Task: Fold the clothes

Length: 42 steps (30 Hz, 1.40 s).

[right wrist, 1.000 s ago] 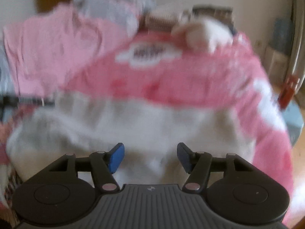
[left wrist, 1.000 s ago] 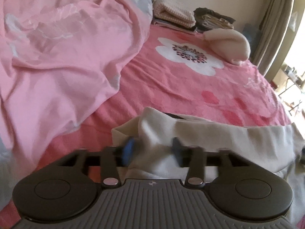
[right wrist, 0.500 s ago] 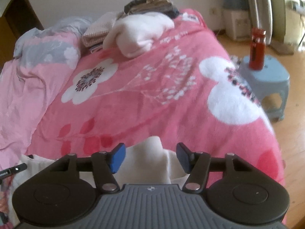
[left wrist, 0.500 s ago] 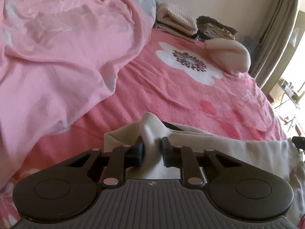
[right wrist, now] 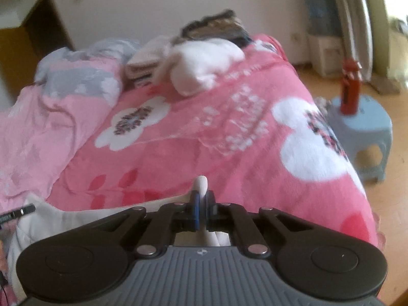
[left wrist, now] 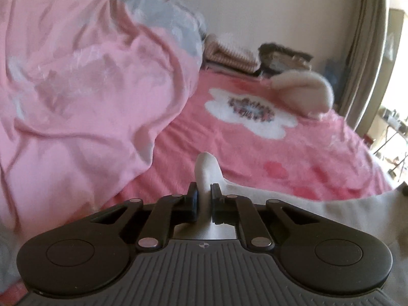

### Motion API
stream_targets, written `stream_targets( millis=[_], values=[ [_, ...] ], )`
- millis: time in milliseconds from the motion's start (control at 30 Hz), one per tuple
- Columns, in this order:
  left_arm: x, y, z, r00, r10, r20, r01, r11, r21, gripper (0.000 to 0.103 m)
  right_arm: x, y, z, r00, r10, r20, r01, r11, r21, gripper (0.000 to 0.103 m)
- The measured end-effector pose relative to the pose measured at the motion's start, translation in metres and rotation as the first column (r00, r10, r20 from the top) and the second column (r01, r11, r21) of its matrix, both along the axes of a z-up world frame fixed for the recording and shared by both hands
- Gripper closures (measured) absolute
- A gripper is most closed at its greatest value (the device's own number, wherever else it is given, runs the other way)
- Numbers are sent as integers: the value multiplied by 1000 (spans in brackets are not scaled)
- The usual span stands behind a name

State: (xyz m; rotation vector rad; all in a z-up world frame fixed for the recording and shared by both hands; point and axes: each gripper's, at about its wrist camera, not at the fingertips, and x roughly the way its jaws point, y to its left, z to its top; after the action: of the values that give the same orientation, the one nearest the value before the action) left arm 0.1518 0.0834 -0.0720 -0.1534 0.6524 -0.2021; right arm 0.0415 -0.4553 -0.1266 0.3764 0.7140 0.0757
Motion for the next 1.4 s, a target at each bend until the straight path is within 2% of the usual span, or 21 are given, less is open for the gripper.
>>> stream_targets(
  millis=[67, 167, 200, 400, 467, 533, 567, 600, 667, 733, 833, 900, 967, 1033, 1067, 1133, 1167, 1233, 1300, 1367, 1400],
  values=[
    [0, 5, 0, 1000, 26, -10, -27, 999, -42, 96, -7, -1, 7, 999, 4, 43, -5, 1000, 17, 99],
    [-13, 7, 12, 998, 17, 59, -16, 1000, -11, 96, -15, -2, 16, 995, 14, 94, -16, 1000, 26, 99],
    [-13, 8, 11, 998, 15, 58, -15, 1000, -1, 96, -16, -1, 17, 995, 20, 101, -22, 1000, 20, 99],
    [2, 15, -17, 998, 54, -30, -54, 999, -1, 96, 3, -5, -22, 1000, -1, 7, 0, 999, 46, 98],
    [5, 19, -20, 996, 63, -64, -64, 998, -21, 88, 6, -7, -29, 1000, -7, -15, 8, 998, 62, 97],
    [5, 22, -17, 994, 73, -78, -74, 997, -8, 77, 6, -10, -28, 999, -10, -31, 12, 998, 66, 91],
    [4, 23, -14, 994, 82, -78, -82, 997, 1, 70, 5, -11, -24, 999, -20, -42, 22, 999, 49, 78],
    [2, 25, -9, 993, 93, -70, -93, 996, 9, 69, 2, -12, -18, 999, -38, -38, 39, 999, 24, 73],
    [-7, 26, 5, 993, 112, -31, -111, 994, 26, 69, -10, -18, -2, 997, -74, 2, 74, 997, -15, 73],
    [-16, 26, 19, 997, 79, 0, -79, 997, 17, 69, -21, -21, 12, 997, -75, 27, 76, 997, -32, 73],
    [-22, 13, 24, 996, -68, -59, 67, 998, -18, 69, -33, -7, 23, 999, 26, 34, -24, 998, -67, 76],
    [-21, -1, 13, 984, -127, -126, 130, 991, 16, 69, -34, 11, 21, 993, 114, 22, -111, 988, -104, 78],
    [-17, -9, -4, 976, -120, -181, 134, 989, 66, 69, -25, 25, 6, 989, 146, -40, -150, 977, -154, 80],
    [-14, -8, -13, 976, -98, -195, 111, 992, 56, 69, -11, 27, -20, 985, 115, -125, -139, 970, -199, 88],
    [-13, -7, -12, 976, -93, -198, 103, 994, 44, 69, -9, 23, -26, 986, 108, -126, -129, 976, -177, 89],
    [-15, -4, -3, 975, -95, -202, 106, 993, 45, 69, -8, 17, -17, 987, 87, -134, -107, 983, -148, 93],
    [-16, -3, 2, 974, -98, -203, 110, 993, 48, 69, -11, 18, -7, 990, 78, -121, -99, 979, -177, 91],
    [-23, 2, 10, 973, -114, -202, 126, 991, 51, 69, -24, 18, 12, 993, 91, -81, -106, 972, -210, 91],
    [-29, 4, 13, 970, -127, -206, 142, 988, 59, 69, -35, 18, 24, 989, 128, -68, -139, 971, -192, 91],
    [-31, 1, 5, 966, -129, -226, 150, 986, 77, 68, -42, 27, 18, 977, 190, -92, -206, 954, -218, 91],
    [-31, 0, 0, 968, -127, -217, 148, 985, 84, 68, -40, 30, 6, 975, 187, -119, -211, 951, -228, 92]
  ],
)
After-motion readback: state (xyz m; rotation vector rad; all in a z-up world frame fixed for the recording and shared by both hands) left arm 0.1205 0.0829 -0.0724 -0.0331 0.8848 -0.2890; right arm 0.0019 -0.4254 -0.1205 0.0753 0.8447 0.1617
